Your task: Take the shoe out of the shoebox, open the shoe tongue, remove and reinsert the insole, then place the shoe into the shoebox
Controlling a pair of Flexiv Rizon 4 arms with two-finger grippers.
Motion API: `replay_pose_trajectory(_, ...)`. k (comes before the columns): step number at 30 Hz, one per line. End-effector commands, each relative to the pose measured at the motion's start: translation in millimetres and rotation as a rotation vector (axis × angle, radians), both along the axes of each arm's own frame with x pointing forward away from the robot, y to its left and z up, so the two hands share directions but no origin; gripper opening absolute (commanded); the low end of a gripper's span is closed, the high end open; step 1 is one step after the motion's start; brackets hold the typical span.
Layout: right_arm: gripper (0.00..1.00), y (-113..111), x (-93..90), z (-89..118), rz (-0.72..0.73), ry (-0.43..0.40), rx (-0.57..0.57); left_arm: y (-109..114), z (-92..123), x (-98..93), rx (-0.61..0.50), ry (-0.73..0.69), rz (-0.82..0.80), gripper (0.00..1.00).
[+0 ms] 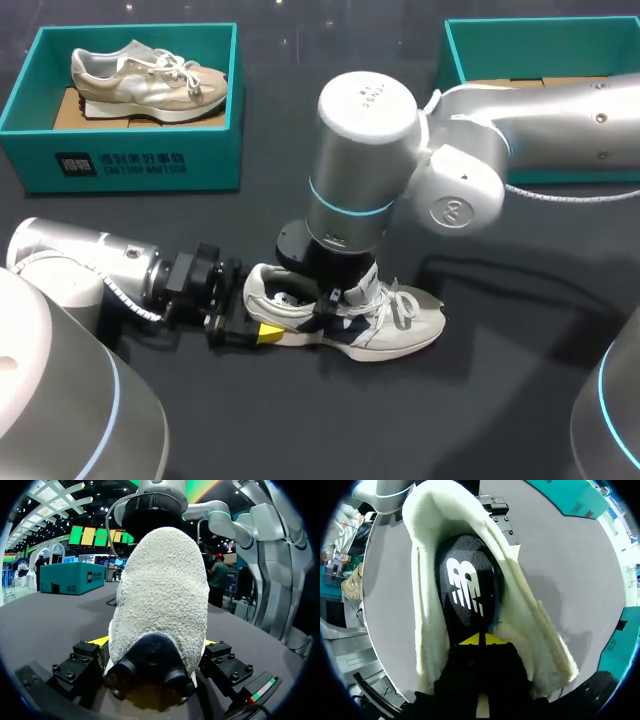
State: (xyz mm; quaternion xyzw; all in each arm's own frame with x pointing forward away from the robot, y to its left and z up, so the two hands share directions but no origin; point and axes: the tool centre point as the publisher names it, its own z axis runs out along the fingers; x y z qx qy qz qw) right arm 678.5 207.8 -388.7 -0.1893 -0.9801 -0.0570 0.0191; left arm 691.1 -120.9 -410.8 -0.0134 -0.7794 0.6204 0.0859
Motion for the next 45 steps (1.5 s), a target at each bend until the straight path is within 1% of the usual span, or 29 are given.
replay_pose_trajectory(1,0.0,-17,-12.0,26,0.012,-0.093,0.084,-1,-2,2.3,0.002,0.001,0.003,0.0)
replay_pose_trajectory(5,0.0,-20,-4.9,39,0.046,-0.167,0.164,-1,-2,2.3,0.002,0.001,0.003,0.0)
replay_pose_trajectory(8,0.0,-21,1.1,45,0.085,-0.202,0.21,-1,-2,2.3,0.002,0.001,0.003,0.0)
replay_pose_trajectory(14,0.0,-20,10.2,48,0.14,-0.226,0.28,-1,-2,2.3,0.002,0.001,0.003,0.0)
replay_pose_trajectory(16,0.0,-19,12.6,48,0.135,-0.212,0.264,-1,-2,2.3,0.002,0.001,0.003,0.0)
replay_pose_trajectory(18,0.0,-15,14.8,48,0.115,-0.178,0.207,-1,-2,2.3,0.002,0.001,0.003,0.0)
replay_pose_trajectory(22,0.0,-6,17.8,45,0.1,-0.145,0.151,-1,-2,2.3,0.002,0.001,0.003,0.0)
replay_pose_trajectory(27,0.0,6,18.9,42,0.094,-0.123,0.09,-1,-2,2.3,0.002,0.001,0.003,0.0)
replay_pose_trajectory(30,0.0,14,17.7,41,0.101,-0.125,0.032,-1,-2,2.3,0.002,0.001,0.003,0.0)
replay_pose_trajectory(32,0.04,18,16.3,40,0.111,-0.132,0.002,-1,-2,2.3,0.002,0.001,0.003,0.0)
replay_pose_trajectory(33,0.1,20,15.5,39,0.11,-0.136,-0.012,-1,-2,2.3,0.002,0.001,0.003,0.0)
replay_pose_trajectory(36,0.2,22,13.6,33,0.107,-0.141,-0.048,-1,-2,2.3,0.002,0.001,0.003,0.0)
replay_pose_trajectory(39,0.24,21,13.0,26,0.102,-0.139,-0.057,-1,-2,2.3,0.002,0.001,0.003,0.0)
replay_pose_trajectory(41,0.3,19,13.1,21,0.096,-0.136,-0.058,-1,-2,2.3,0.002,0.001,0.003,0.0)
replay_pose_trajectory(45,0.32,16,13.9,14,0.076,-0.126,-0.07,-1,-2,2.3,0.002,0.001,0.003,0.0)
